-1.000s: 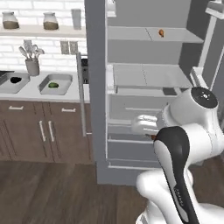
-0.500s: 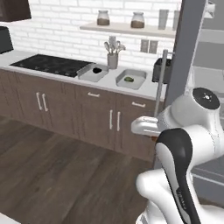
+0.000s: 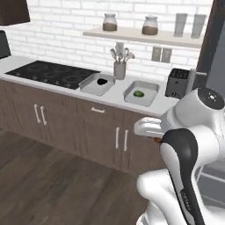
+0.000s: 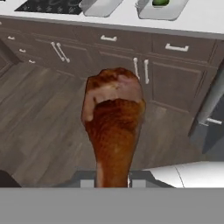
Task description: Place one avocado and one chicken drumstick in each tupperware on the nearby counter, to pack two identical lunches.
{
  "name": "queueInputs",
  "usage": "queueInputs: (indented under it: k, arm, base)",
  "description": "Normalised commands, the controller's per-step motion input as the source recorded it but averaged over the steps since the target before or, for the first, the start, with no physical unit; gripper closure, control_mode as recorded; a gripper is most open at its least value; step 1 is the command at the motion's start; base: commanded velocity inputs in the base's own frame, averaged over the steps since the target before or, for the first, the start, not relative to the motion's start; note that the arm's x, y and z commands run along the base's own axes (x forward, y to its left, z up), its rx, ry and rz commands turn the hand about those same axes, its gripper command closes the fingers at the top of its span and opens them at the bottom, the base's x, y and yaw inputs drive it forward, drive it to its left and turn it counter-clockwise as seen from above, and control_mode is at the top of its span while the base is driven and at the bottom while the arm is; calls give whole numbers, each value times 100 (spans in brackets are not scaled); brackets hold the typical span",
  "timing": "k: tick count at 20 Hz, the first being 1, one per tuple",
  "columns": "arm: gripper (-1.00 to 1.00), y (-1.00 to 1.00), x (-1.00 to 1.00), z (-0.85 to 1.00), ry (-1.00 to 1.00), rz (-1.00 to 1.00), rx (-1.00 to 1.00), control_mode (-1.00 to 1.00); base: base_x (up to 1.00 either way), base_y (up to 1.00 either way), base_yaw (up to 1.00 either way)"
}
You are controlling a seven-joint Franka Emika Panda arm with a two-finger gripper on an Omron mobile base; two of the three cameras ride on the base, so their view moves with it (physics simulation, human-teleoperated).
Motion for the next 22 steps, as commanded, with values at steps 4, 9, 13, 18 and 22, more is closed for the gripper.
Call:
queueInputs:
  k: [4, 9, 13, 18, 22]
  arm:
    - [100, 0, 0, 0, 0, 0, 0, 100]
    - [100, 0, 0, 0, 0, 0, 0, 100]
    - [100, 0, 0, 0, 0, 0, 0, 100]
    - [100, 0, 0, 0, 0, 0, 0, 100]
    - [100, 0, 0, 0, 0, 0, 0, 100]
  base:
    - [100, 60, -4]
    - [100, 52, -5]
    - [100, 52, -28]
    - [100, 48, -52]
    - [100, 34, -61]
